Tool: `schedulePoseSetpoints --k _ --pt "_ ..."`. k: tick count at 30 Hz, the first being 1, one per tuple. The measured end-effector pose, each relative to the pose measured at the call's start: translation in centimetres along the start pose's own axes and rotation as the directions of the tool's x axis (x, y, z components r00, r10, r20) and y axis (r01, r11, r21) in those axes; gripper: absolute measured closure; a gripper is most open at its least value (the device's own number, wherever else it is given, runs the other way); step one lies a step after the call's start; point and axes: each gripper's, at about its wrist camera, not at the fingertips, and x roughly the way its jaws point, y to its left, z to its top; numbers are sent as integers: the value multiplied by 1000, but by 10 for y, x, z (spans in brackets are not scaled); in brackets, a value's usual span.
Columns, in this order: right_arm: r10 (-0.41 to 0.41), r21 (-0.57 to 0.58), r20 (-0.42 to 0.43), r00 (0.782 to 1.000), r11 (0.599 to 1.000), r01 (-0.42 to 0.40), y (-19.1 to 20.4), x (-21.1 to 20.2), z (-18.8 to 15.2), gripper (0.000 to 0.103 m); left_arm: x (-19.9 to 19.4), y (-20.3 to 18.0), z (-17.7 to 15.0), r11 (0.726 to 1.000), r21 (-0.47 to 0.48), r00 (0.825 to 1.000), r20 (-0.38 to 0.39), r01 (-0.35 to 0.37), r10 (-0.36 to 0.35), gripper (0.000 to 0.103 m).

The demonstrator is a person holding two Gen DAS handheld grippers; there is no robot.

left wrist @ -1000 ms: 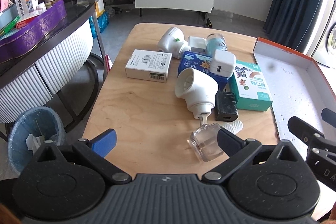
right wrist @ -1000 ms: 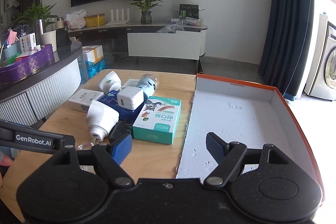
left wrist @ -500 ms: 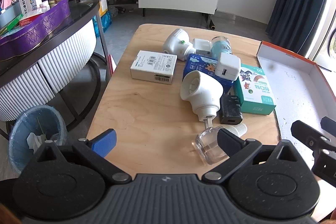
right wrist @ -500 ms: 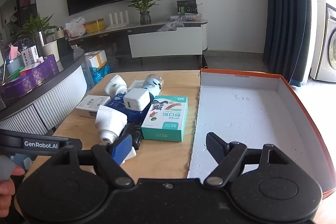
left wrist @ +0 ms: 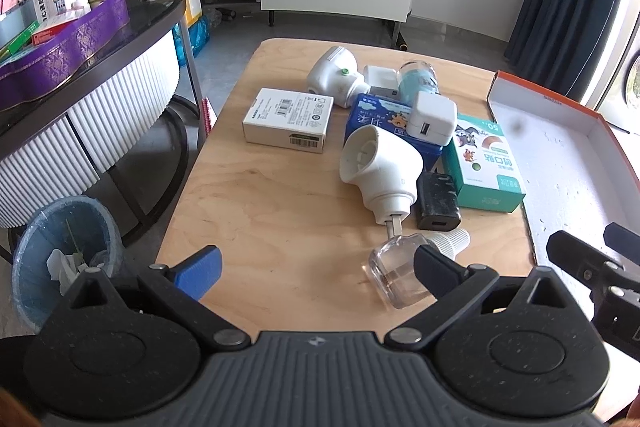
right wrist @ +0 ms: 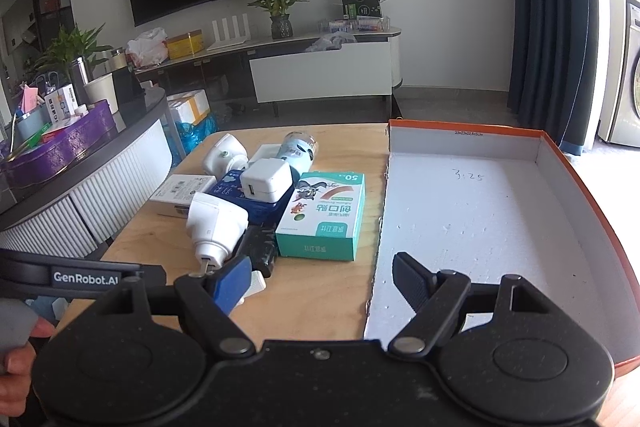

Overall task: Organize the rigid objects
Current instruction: 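Move both tools over the cluttered table toward the objects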

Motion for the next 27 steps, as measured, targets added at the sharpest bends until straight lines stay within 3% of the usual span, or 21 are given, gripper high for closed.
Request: schedulePoseSetpoints --k 27 --pt "2 9 -15 1000 1000 -2 -1 4 2 12 10 -7 8 1000 25 1000 -14 2 -2 0"
